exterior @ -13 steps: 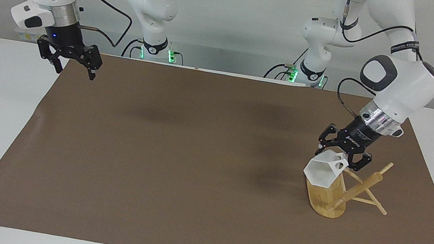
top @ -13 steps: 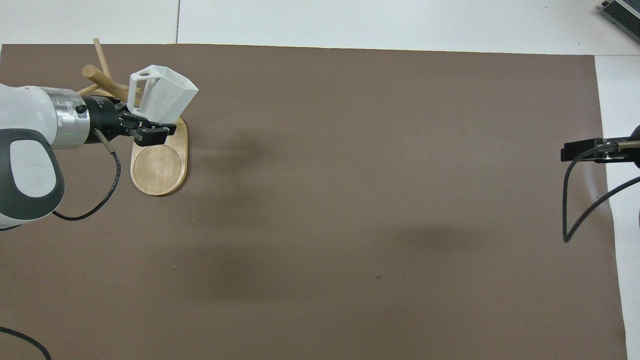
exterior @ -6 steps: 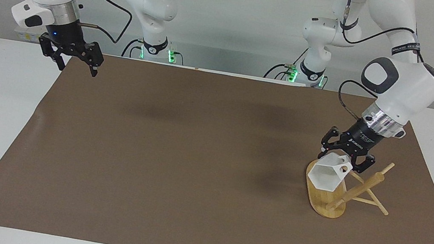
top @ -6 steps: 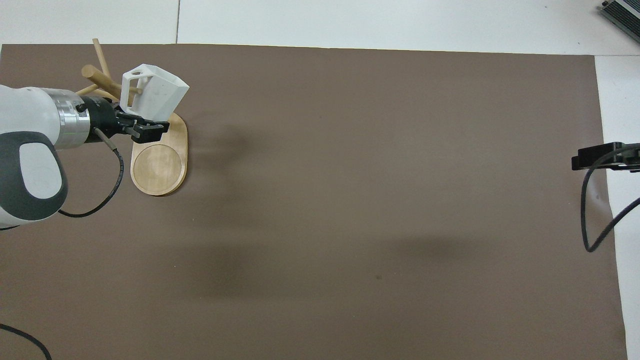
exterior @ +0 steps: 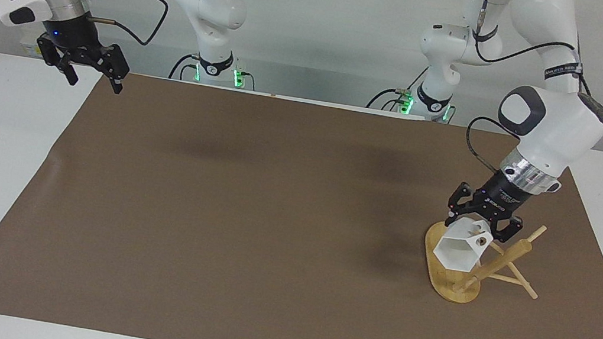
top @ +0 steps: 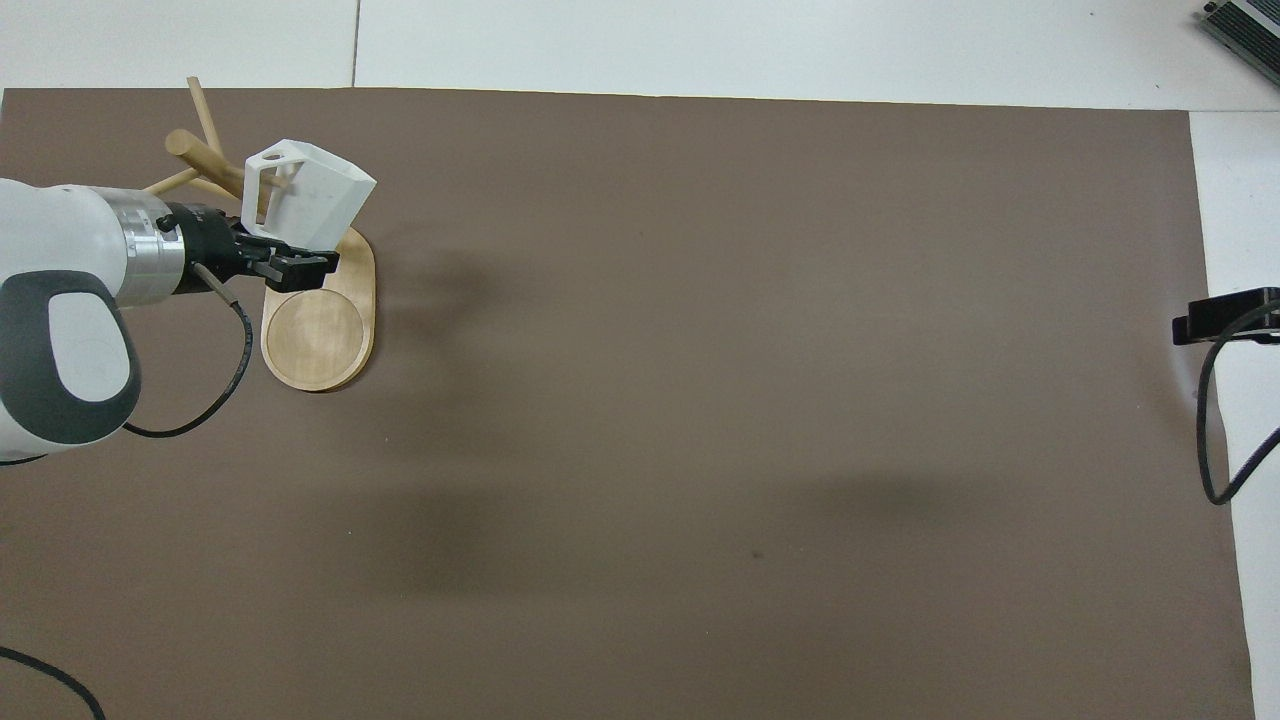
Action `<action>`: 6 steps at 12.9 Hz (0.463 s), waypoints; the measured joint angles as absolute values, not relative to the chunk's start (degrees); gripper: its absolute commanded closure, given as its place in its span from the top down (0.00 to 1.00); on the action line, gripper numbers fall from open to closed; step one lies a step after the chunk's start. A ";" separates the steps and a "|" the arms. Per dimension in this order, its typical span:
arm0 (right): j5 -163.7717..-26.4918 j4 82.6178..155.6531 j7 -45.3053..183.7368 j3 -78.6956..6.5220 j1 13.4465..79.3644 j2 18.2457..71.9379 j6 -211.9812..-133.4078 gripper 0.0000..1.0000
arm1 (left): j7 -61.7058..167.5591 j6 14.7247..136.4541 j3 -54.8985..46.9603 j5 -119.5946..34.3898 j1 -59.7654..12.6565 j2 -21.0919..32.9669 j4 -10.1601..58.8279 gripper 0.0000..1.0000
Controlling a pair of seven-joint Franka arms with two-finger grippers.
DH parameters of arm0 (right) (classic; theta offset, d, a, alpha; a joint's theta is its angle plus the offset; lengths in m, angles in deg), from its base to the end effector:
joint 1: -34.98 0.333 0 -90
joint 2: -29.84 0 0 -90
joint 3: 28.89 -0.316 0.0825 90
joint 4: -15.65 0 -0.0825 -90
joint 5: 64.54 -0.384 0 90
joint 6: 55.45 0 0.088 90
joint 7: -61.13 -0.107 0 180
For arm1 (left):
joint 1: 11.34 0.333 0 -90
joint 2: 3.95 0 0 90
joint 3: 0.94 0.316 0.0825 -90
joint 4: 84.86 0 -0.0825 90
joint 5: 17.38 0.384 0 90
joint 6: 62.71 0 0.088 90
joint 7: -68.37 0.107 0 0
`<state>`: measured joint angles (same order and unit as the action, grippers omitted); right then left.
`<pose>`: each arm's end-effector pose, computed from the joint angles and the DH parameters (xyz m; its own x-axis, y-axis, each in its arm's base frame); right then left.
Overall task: Hang cup on rack
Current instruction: 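Lower the cup's handle onto a wooden peg with the left gripper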
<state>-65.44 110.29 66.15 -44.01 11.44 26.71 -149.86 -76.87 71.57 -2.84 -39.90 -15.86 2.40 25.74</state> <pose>0.5399 -0.0744 0.6219 0.9970 -0.0600 0.0487 -0.0602 -0.9982 0.0028 0.6086 -0.0737 0.4626 -0.8239 0.4000 -0.4016 0.4871 0.8619 -0.1410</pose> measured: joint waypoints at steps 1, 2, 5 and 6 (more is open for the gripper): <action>-65.44 110.29 66.13 -44.01 11.44 26.71 -149.86 1.00 | -77.18 71.57 -2.85 -39.90 -15.51 2.40 25.74 0.35; -65.46 110.30 65.87 -44.01 11.44 26.71 -149.86 1.00 | -77.38 71.57 -2.81 -39.89 -14.93 2.40 25.75 0.48; -65.46 110.55 65.00 -44.01 11.44 26.71 -149.86 1.00 | -77.61 71.57 -2.77 -39.88 -13.84 2.40 25.75 0.87; -65.46 110.59 65.00 -44.01 11.44 26.71 -149.86 1.00 | -77.74 71.57 -2.75 -39.88 -13.62 2.40 25.75 0.89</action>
